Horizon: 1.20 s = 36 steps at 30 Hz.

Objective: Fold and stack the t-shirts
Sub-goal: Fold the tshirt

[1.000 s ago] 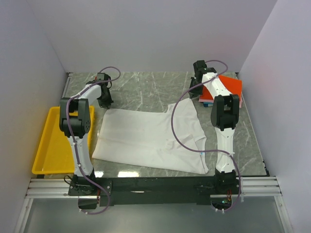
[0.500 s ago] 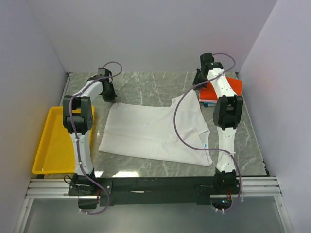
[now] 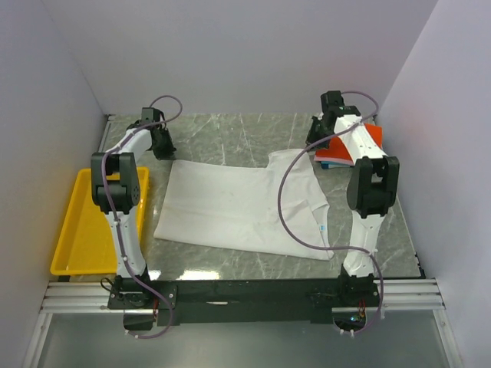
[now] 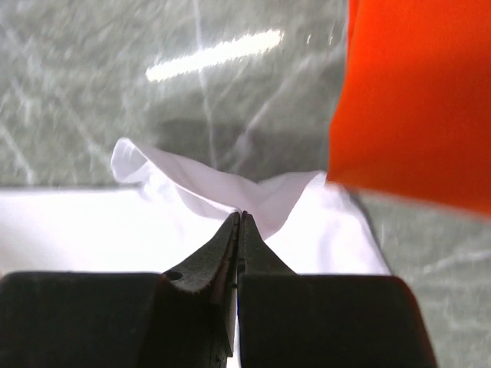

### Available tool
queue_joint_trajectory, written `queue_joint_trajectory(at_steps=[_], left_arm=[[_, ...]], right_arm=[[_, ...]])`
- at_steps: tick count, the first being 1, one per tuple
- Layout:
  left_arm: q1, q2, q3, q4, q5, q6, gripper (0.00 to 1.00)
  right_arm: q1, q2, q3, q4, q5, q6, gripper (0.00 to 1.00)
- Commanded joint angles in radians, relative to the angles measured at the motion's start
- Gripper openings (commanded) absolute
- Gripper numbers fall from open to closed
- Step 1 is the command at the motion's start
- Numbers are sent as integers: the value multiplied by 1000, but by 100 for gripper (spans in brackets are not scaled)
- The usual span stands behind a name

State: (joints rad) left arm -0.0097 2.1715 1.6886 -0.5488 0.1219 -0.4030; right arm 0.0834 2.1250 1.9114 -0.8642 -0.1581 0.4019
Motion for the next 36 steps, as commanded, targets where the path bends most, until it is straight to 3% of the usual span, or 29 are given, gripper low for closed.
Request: queue_joint_trajectory(at_steps=[1,17,26,36], left_arm=[[1,-70,3,27,53,42,0],[2,-165,-98,53,35,27,0],[2,-237,-211,133,53,47,0],[2,-331,-285,101,-31,66,0]], right_arm=[[22,-160,-72,39,-27,-18,0],[174,-464,-468,57,-43,54,0],[207,-608,-563,19,-26,106,0],[236,-721,-641,-7,-35,141,0]])
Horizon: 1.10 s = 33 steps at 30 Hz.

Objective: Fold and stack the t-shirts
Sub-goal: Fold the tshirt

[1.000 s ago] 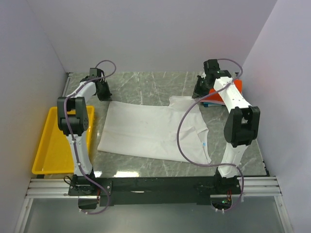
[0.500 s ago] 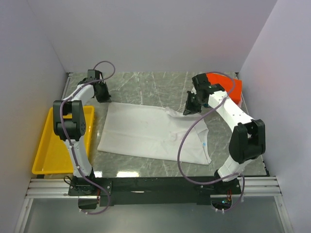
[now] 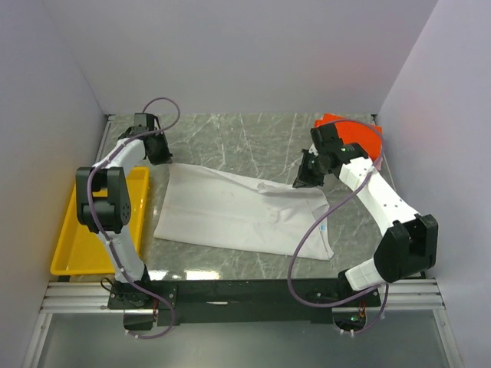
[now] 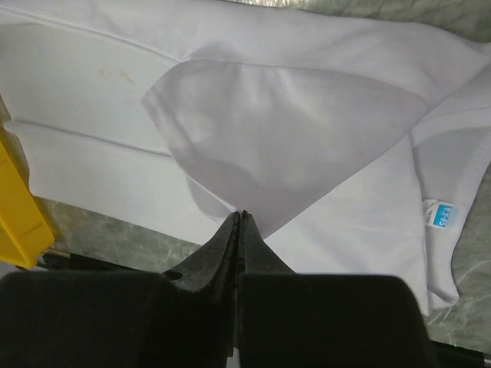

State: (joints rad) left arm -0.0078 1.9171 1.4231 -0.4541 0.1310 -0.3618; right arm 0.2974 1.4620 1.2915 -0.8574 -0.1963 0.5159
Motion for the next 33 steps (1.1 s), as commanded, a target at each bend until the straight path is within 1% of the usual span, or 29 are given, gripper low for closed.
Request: queue_joint_trajectory(at_steps=[1,4,16,31,32,33], left_arm=[[0,-82,-32,2,-47,24,0],[0,-112,-67,-12,-67,18,0],[0,-271,-231,18,-128,26,0],[0,-395,-369,31,-128,12,0],[0,-400,-374,26,-158,14,0],[0,-402,-381,23,-160,12,0]], right_arm=[[26,-69,-35,-14,3,30,0],[40,-103,-61,-15,3,49,0],[78,-226,-158,-34,9,99,0],[92,-339,-254,-55,15,131,0],[92,-347,-261,-57,15,133,0],[92,-350,-271,-55,14,133,0]])
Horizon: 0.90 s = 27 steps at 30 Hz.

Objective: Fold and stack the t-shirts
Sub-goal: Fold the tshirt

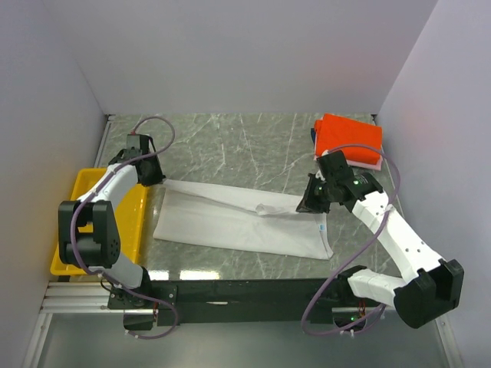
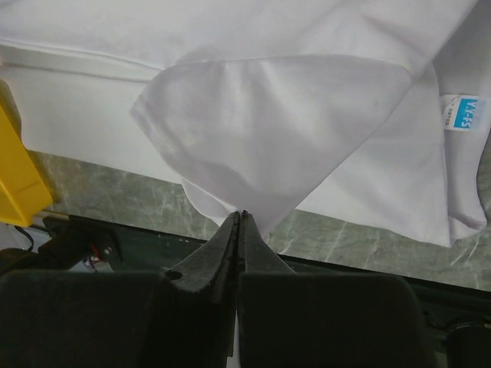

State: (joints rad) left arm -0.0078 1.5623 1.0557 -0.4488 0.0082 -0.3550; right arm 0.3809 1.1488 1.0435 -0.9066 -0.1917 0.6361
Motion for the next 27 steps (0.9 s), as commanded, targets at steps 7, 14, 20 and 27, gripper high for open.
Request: queue_joint_trajectory(at_steps=[7,14,20,27], left_arm=[[0,-87,-66,15,-36,-27,0],[0,-65,-80,-22,-57,-38,0],[0,-58,-95,-30,-70,-44,0],[0,-35,-102,-53,-90,-45,0]], right_arm=[[24,-61,-74,8,-2,28,0],[65,-63,-163,49,-6,46,0],[85,-69,-230,69,0,54,0],[113,-54,-278,94,6,59,0]])
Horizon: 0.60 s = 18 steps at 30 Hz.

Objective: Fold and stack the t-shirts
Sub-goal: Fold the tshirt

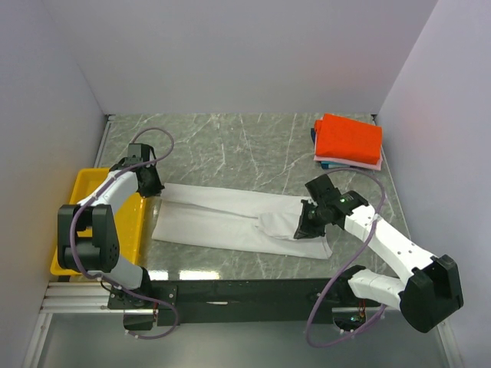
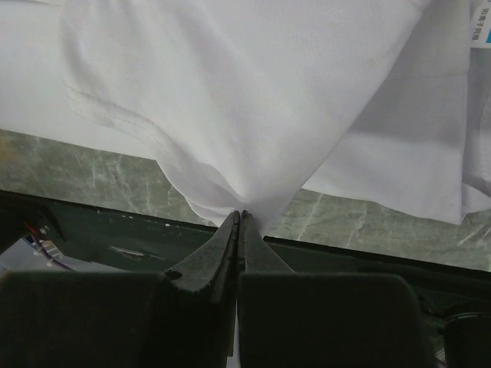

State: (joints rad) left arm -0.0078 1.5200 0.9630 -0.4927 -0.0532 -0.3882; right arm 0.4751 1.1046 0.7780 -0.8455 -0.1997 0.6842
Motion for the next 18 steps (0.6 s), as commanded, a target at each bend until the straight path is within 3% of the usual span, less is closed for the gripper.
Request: queue_joint_trajectory(at_steps=[1,14,16,17,18], left_arm=[[0,8,-9,-9,-25,-12,0],[0,31,-23,-24,-19,-11,4],[0,20,-21,-20,-10,-12,20],[0,16,-14,-18,-4,-12,36],[0,5,-7,-14,3,-9,43]], right_arm=[[22,-6,-17,36,16,12,0],[51,5,-111,71,29,29,0],[51,6,-121,72,31,32,6],[53,6,-123,65,36,32,16],[51,6,-120,57,40,31,34]])
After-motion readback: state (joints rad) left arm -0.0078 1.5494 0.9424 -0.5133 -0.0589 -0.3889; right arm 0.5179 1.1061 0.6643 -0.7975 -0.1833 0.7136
